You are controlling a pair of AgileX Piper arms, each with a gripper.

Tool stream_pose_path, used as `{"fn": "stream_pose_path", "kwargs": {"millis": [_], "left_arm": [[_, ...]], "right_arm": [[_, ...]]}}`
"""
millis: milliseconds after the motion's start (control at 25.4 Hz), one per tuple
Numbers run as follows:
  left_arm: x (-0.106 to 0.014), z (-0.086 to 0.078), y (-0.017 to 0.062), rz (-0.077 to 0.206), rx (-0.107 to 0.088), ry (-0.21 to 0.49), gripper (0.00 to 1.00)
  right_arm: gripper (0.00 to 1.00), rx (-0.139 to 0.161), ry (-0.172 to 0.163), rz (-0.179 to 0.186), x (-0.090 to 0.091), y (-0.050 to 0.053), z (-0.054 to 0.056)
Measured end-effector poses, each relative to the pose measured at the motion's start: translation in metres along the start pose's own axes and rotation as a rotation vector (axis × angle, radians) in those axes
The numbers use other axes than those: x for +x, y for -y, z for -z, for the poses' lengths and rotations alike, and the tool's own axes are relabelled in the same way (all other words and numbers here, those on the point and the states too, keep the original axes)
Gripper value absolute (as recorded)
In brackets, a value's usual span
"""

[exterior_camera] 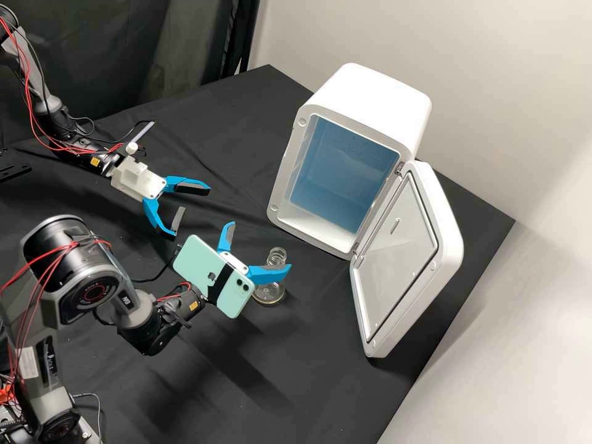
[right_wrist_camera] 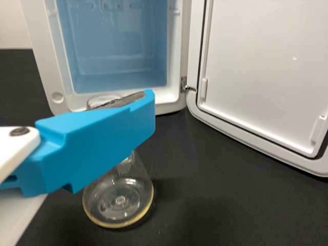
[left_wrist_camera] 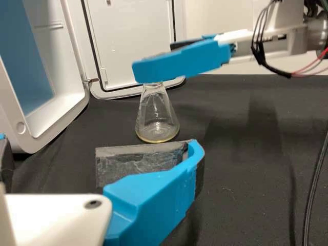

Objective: Place the flask in the incubator

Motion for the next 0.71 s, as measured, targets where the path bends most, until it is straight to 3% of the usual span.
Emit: {"fn": "stream_pose_path", "kwargs": {"millis": [118,237,394,710], "left_arm": [[0.0,0.0,0.0,0.0,0.0,0.0,1.0],[0.0,0.0,0.0,0.0,-0.007,0.0,1.0],[0.0,0.0,0.0,0.0,-0.013,0.001,1.0],[0.0,-0.001,-0.0011,-0.002,-0.008,0.006,1.0]], "right_arm": [[1.0,-0.001,0.018,0.027,0.0,0.006,-0.005],[1.0,-0.031,0.018,0.063,0.001,0.011,-0.009],[1.0,-0.045,0.024,0.106,0.001,0.017,-0.015],[1.0,-0.026,0.059,0.145,0.002,0.025,-0.026]]}}
